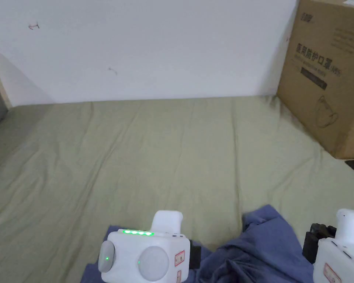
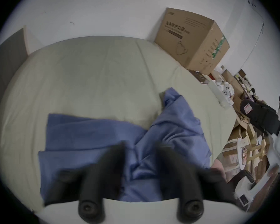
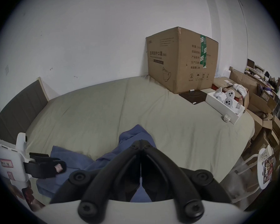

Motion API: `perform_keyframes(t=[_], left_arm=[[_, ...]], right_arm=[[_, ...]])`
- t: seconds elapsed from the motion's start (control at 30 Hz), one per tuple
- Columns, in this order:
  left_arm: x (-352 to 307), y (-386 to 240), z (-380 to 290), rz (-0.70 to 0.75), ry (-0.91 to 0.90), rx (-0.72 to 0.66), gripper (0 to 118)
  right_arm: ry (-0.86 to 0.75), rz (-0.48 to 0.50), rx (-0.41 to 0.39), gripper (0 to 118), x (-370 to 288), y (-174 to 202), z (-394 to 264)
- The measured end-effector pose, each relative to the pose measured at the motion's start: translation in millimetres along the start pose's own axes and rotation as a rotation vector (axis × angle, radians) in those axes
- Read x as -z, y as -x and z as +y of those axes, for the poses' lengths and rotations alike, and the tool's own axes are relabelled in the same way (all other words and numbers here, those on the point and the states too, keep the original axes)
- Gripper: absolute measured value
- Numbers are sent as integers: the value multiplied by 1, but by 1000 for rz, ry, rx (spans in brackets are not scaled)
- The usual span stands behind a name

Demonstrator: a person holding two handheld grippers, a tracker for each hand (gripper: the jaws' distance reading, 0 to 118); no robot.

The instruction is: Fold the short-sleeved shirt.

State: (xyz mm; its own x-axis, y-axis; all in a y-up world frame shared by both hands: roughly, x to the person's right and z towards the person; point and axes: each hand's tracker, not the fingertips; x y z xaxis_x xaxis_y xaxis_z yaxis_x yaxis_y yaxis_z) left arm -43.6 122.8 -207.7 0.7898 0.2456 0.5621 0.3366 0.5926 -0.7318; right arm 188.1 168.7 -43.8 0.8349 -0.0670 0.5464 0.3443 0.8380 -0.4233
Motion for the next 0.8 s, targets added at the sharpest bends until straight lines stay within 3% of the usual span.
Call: perform_keyframes(t=[0.23, 0.43, 0.47, 0.53, 0.6, 0.77, 0.8], left_arm=[[3, 53, -48, 75, 63, -109, 0], [8, 106, -6, 193, 21, -155, 3], [12, 115, 7, 220, 22, -168, 16], [28, 138, 27, 241, 40, -181, 66], [49, 160, 47, 254, 73, -223, 101], [98, 186, 67, 275, 144, -257, 102], [108, 187, 66, 279, 169, -241, 90]], right_arm=[[47, 51, -32, 0, 10, 19, -12], [78, 75, -35, 0, 27, 21, -16], [82, 75, -34, 0, 30, 21, -17], [100, 78, -33, 0, 37, 18, -18], [121, 76, -45, 0, 45, 16, -20], [144, 28, -61, 0, 58, 11, -24], [151, 25, -58, 0, 59, 11, -25]])
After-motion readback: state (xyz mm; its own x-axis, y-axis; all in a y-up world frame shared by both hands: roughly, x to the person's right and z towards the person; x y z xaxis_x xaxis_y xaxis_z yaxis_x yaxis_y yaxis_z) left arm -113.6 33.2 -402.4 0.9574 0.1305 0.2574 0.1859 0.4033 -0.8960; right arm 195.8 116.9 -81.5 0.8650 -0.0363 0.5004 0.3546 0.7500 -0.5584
